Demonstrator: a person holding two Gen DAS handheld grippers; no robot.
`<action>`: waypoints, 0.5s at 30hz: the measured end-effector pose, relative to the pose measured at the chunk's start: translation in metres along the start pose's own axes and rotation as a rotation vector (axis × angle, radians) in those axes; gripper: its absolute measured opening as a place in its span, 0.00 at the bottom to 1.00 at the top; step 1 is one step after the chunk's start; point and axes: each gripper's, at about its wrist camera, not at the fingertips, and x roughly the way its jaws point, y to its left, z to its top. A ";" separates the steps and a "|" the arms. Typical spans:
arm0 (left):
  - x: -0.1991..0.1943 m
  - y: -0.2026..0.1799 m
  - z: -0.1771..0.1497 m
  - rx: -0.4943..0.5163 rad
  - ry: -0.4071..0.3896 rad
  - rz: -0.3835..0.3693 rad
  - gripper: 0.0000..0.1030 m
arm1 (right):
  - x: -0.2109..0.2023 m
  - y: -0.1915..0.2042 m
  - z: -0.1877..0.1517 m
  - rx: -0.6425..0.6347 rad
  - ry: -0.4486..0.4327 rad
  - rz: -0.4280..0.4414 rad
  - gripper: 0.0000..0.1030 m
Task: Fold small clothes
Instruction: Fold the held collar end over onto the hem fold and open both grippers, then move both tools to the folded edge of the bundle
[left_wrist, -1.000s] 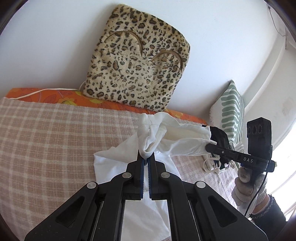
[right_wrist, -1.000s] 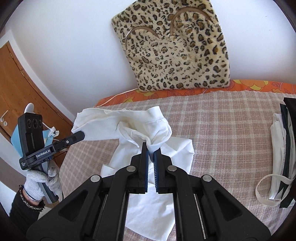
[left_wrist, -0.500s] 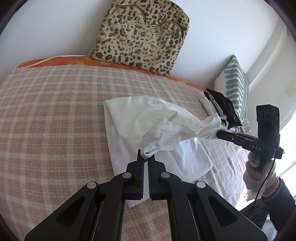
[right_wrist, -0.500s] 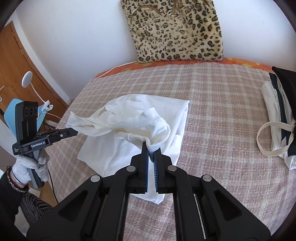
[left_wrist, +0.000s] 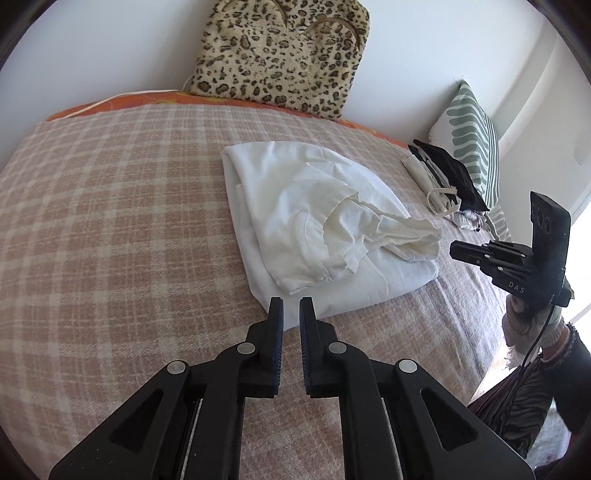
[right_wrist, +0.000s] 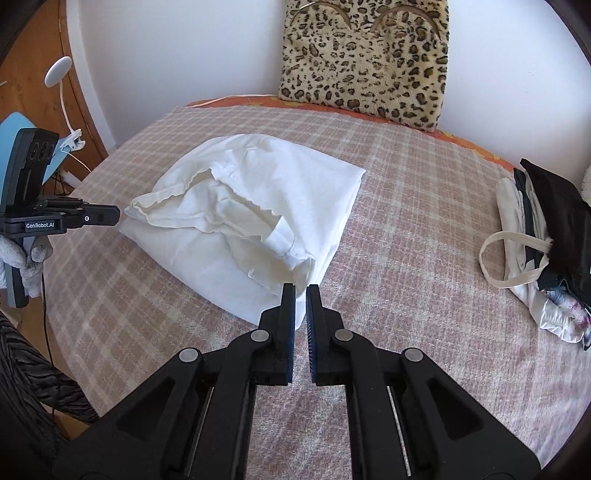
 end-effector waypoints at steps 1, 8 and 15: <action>-0.003 0.002 -0.001 -0.024 -0.005 -0.011 0.11 | -0.005 -0.003 -0.003 0.028 -0.006 0.016 0.06; -0.005 0.014 0.000 -0.317 -0.036 -0.181 0.31 | -0.005 -0.051 -0.014 0.465 -0.017 0.300 0.56; 0.014 0.020 0.010 -0.470 -0.029 -0.235 0.34 | 0.035 -0.087 -0.019 0.806 0.025 0.437 0.56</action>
